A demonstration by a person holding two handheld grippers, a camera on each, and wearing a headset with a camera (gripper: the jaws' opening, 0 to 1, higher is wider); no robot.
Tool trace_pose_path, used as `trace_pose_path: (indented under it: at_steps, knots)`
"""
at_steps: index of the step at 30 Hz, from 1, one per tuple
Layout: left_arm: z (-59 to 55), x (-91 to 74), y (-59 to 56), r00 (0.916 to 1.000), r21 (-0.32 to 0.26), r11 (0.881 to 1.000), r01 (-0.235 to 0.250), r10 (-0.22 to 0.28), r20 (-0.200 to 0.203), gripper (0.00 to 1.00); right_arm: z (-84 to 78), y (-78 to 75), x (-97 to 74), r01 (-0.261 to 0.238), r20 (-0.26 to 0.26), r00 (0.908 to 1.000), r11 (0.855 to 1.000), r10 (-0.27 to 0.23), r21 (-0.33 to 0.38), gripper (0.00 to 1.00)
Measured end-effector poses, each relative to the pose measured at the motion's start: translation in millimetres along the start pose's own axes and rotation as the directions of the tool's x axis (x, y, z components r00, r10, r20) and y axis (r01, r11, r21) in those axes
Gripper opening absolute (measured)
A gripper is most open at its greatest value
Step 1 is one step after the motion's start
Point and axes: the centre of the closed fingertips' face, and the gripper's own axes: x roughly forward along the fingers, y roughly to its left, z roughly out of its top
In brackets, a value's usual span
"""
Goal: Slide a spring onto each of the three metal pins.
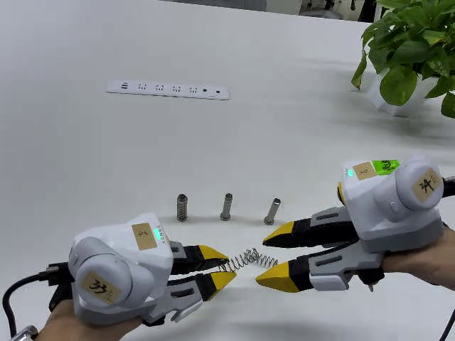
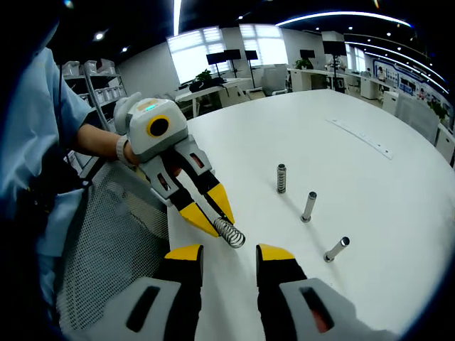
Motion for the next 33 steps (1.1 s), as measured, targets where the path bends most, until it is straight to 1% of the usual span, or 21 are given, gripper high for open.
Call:
trace_pose_path:
  at_steps: [3,7,11,16,19,24,26,28,33]
  knots:
    - [-0.1,-0.2,-2.0,0.9999,0.005,1.000,0.015,-0.015,0.003,0.10,-0.1,1.0,0.5,-0.012,-0.011,0.9999,1.000,0.012,-0.009,0.30]
    - [0.6,-0.1,-7.1,0.9990,0.012,0.999,0.045,-0.045,0.008,0.10,0.6,2.2,1.1,-0.032,-0.017,0.9994,0.999,0.032,-0.014,0.24]
    - [1.3,0.0,-8.8,0.9985,0.017,0.998,0.054,-0.054,0.010,0.10,0.2,3.3,2.2,-0.048,-0.022,0.9986,0.999,0.048,-0.010,0.21]
    - [2.3,0.4,-10.6,0.9975,0.020,0.997,0.069,-0.070,0.015,0.10,-0.5,3.8,2.6,-0.056,-0.024,0.9981,0.998,0.056,-0.011,0.18]
    - [2.7,1.1,-11.1,0.9972,0.021,0.997,0.073,-0.074,0.015,0.10,-1.0,4.7,2.7,-0.065,-0.024,0.9976,0.998,0.065,-0.008,0.14]
    - [2.0,2.0,-11.0,0.9971,0.022,0.997,0.075,-0.075,0.007,0.10,-2.6,3.9,2.9,-0.058,-0.025,0.9980,0.998,0.058,-0.014,0.13]
    - [0.9,2.5,-11.1,0.9970,0.022,0.997,0.077,-0.077,-0.002,0.10,-2.7,4.5,2.8,-0.058,-0.026,0.9980,0.998,0.058,-0.014,0.12]
    - [1.3,2.9,-11.2,0.9969,0.023,0.997,0.078,-0.078,-0.005,0.10,-2.2,5.0,2.5,-0.054,-0.028,0.9982,0.998,0.053,-0.024,0.12]
    - [1.3,5.6,-11.7,0.9964,0.028,0.996,0.081,-0.080,-0.028,0.10,0.4,7.4,2.3,-0.038,-0.046,0.9983,0.998,0.036,-0.057,0.12]
